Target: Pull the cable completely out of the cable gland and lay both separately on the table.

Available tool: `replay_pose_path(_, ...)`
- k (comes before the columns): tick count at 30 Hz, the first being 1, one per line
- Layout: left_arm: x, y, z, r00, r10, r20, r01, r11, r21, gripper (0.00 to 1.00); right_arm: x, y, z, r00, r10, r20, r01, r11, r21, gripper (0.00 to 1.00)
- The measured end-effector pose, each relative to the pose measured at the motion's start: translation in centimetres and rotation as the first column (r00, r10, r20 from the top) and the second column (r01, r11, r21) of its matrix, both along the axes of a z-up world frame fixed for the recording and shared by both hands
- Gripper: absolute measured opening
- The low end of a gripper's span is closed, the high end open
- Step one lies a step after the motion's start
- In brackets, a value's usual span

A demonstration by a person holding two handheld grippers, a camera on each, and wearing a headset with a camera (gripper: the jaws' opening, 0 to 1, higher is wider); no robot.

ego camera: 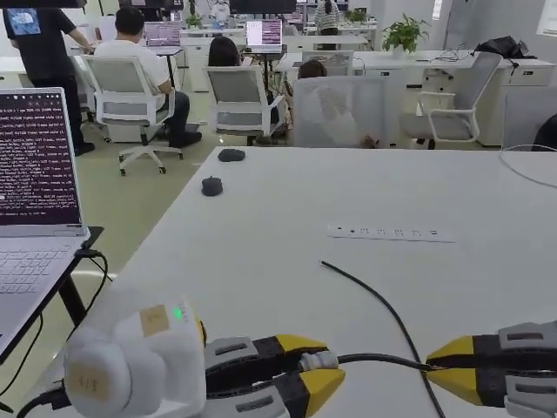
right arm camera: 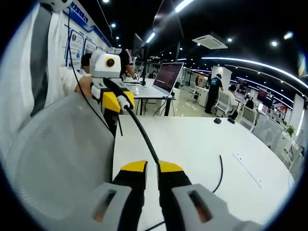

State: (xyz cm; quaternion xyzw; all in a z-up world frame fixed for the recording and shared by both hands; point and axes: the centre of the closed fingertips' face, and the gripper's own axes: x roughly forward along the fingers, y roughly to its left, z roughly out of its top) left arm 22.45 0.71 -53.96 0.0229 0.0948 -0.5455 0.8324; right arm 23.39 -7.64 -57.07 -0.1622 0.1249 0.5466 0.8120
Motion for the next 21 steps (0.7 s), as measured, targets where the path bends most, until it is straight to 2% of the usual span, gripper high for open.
replay_pose_path(2, -0.1, -0.1, 0.1, 1.0, -0.006, -0.001, 0.006, 1.0, -0.001, 0.16, 0.1, 0.4, 0.6, 1.0, 0.002, 0.03, -0.002, 1.0, -0.005, 0.16)
replay_pose_path(4, -0.2, -0.1, 0.0, 1.0, -0.012, -0.001, 0.012, 1.0, 0.0, 0.16, 0.1, 1.0, 1.0, 0.999, 0.01, 0.032, -0.01, 1.0, -0.002, 0.22)
replay_pose_path(10, -0.1, 0.0, 0.0, 1.0, -0.011, -0.005, 0.011, 1.0, 0.0, 0.16, -0.7, 3.5, 2.1, 0.994, 0.083, 0.071, -0.083, 0.997, -0.003, 0.23)
replay_pose_path(15, -0.3, -0.1, 0.0, 1.0, -0.019, -0.011, 0.019, 1.0, -0.007, 0.16, -0.6, 5.2, 1.7, 0.987, 0.133, 0.094, -0.128, 0.99, -0.052, 0.24)
replay_pose_path(18, -0.5, -0.3, -0.1, 0.999, -0.032, -0.01, 0.032, 0.999, -0.001, 0.16, -0.6, 5.9, 1.7, 0.982, 0.156, 0.103, -0.15, 0.987, -0.062, 0.24)
replay_pose_path(21, -0.7, -0.4, -0.2, 0.999, -0.041, -0.008, 0.041, 0.999, 0.006, 0.16, -0.8, 6.6, 1.9, 0.977, 0.179, 0.115, -0.173, 0.983, -0.059, 0.2)
